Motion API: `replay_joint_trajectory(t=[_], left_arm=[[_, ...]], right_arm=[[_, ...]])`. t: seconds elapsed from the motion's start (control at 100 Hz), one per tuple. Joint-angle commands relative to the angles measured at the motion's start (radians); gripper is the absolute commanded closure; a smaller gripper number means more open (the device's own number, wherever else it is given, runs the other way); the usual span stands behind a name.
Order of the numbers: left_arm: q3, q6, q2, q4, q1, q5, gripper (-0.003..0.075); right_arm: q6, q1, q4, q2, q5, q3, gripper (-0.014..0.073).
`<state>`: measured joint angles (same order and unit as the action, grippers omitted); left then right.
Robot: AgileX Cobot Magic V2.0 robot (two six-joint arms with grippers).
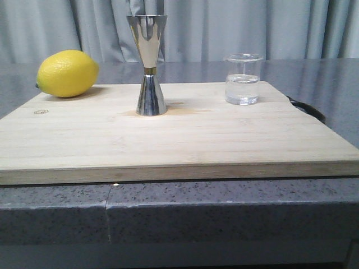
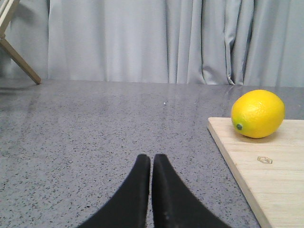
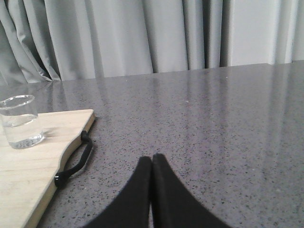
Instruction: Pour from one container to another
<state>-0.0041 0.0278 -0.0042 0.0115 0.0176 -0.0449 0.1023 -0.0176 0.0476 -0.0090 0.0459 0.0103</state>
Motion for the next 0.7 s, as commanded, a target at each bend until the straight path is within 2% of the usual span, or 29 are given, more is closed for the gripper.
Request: replay_joint_trajectory(t=[0.0,0.69], left_arm=[[0.015,0.006,-0.028,0.008,0.000,0.080,0.0739],[0.015,0.006,-0.028,0.008,0.000,0.106,0.0739]], right_arm=[[-0.001,-0.006,0.011,-0.018,-0.087,0.026,0.0656],[-0.001,-0.006,0.011,-0.018,-0.087,0.026,0.0656]])
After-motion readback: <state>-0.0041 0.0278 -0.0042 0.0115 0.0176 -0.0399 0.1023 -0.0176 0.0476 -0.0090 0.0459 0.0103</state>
